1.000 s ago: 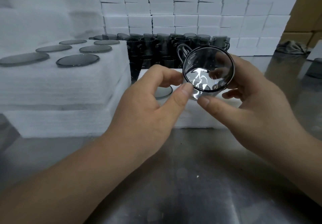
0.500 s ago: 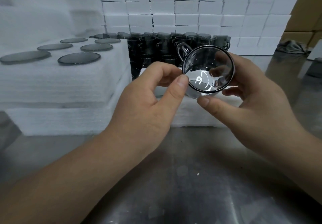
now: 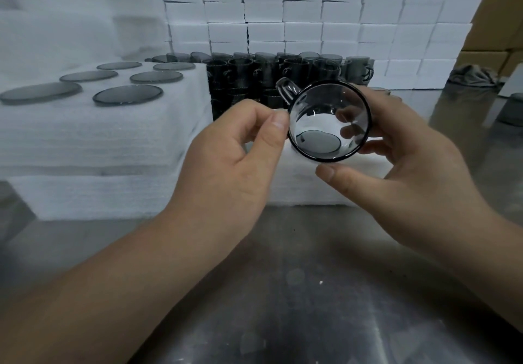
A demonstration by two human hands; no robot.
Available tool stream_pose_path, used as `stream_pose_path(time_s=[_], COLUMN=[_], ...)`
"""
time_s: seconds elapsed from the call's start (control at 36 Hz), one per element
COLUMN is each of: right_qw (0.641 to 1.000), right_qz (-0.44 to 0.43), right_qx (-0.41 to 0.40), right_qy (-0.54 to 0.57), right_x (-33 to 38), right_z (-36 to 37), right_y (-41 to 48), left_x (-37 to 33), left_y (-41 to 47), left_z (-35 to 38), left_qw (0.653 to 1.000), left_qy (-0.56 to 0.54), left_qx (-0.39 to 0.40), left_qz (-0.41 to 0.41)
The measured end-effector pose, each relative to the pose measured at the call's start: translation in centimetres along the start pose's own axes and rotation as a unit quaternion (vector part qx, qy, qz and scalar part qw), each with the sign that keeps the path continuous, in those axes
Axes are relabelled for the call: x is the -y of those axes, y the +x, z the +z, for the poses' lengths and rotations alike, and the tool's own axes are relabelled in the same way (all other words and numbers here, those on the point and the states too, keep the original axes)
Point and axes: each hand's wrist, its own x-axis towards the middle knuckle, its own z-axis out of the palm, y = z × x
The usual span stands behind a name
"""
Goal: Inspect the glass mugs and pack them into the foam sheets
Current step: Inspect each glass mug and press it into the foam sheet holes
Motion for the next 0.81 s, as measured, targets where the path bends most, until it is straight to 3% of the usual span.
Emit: stream_pose_path(time_s=[0.11,0.42,0.81], right_qw=[1.0,0.999,0.994], right_qz=[0.0,0.018,-0.005], right_qx=[-0.015,-0.003,0.058], right_qy=[0.023,0.044,0.096], right_x=[0.0,0.05,-0.33], right_z=[-0.07,-0.52,-0.04], right_y=[0.11,0.39,-0.28], left_x=[-0.27,-0.66,-0.32], left_y=[-0.08,-0.38,0.05], left_z=[-0.01,0.06,0.01], left_qw=[1.0,0.986,0.996], left_qy=[-0.013,0.103,0.062], left_qx=[0.017,0.116,0.059], left_qz=[0.006,0.061,0.037])
